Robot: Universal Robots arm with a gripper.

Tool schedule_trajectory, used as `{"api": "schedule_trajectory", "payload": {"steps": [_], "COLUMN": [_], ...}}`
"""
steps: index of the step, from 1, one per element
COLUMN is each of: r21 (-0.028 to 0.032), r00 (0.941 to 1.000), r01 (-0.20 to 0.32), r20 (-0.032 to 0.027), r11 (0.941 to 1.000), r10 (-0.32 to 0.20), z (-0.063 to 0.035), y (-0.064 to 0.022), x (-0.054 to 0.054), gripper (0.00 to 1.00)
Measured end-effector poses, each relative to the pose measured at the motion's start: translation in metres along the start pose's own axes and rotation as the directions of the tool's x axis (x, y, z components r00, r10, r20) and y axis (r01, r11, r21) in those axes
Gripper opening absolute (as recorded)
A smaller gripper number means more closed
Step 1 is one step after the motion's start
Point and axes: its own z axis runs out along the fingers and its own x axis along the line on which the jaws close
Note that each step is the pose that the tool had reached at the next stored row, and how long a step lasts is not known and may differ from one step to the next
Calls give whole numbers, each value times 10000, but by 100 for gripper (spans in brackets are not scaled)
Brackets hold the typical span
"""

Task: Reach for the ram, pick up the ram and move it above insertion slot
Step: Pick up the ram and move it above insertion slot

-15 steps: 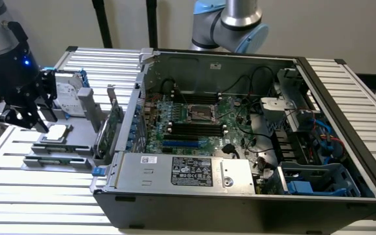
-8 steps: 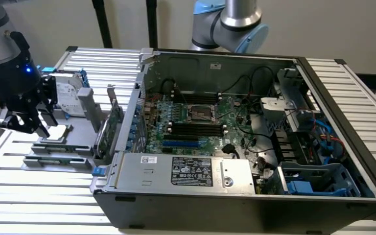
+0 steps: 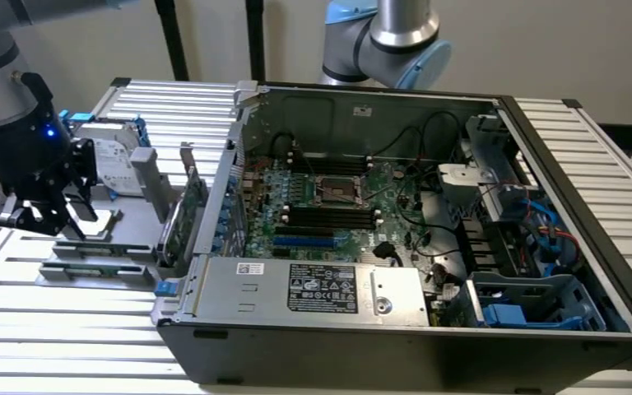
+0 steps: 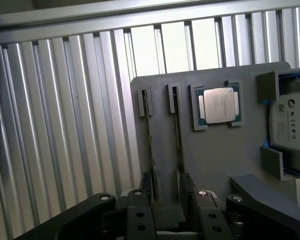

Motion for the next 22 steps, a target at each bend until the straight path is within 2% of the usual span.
{"api": "schedule_trajectory", "payload": {"steps": [22], "r21": [-4], "r00": [9992], "r01": [403], "r20": [0], "r11": [9992], "r10": [-403], "z": [399], "y": [39], "x": [106], "gripper": [36]}}
